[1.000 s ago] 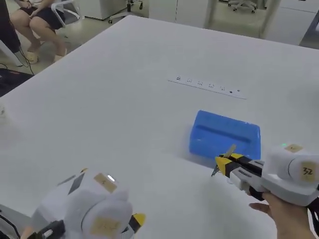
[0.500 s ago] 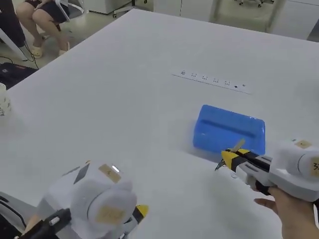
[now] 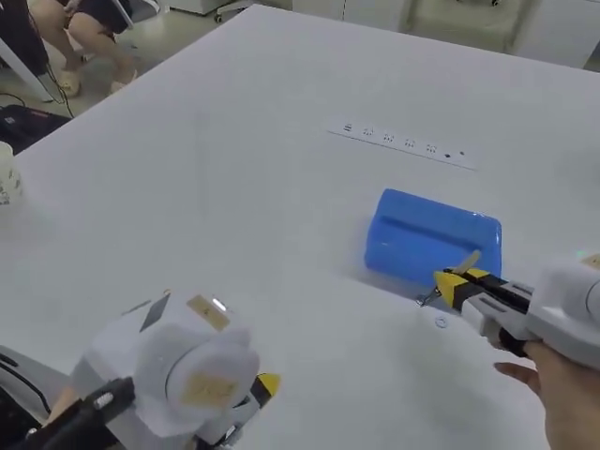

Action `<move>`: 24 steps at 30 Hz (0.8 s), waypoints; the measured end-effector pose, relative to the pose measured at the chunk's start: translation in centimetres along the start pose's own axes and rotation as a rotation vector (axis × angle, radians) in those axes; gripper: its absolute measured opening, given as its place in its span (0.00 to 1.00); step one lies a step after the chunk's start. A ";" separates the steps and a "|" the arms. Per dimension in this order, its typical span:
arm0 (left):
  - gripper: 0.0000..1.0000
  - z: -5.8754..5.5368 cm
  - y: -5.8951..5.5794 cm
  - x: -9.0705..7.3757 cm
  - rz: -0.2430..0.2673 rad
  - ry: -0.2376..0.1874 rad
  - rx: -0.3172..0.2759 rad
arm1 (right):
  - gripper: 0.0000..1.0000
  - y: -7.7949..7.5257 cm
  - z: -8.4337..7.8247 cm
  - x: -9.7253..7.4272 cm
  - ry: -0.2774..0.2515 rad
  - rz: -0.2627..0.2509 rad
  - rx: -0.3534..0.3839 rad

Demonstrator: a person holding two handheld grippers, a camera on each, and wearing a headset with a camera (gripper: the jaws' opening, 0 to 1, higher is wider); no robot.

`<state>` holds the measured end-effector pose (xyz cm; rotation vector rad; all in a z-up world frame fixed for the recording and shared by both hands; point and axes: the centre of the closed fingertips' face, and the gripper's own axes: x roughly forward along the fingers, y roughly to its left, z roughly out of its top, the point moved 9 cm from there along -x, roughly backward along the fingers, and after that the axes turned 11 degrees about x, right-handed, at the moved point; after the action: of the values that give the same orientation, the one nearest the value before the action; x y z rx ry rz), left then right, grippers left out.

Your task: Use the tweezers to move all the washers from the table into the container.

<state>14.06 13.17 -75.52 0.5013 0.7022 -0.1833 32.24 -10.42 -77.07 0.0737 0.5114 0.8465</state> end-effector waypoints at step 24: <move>0.74 -0.1 -0.1 0.2 -0.005 0.013 0.007 | 0.03 0.2 -0.2 1.1 0.041 0.009 -0.084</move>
<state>14.11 13.17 -75.79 0.5082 0.7155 -0.1872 32.61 -9.49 -77.62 -0.0183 0.5140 0.8787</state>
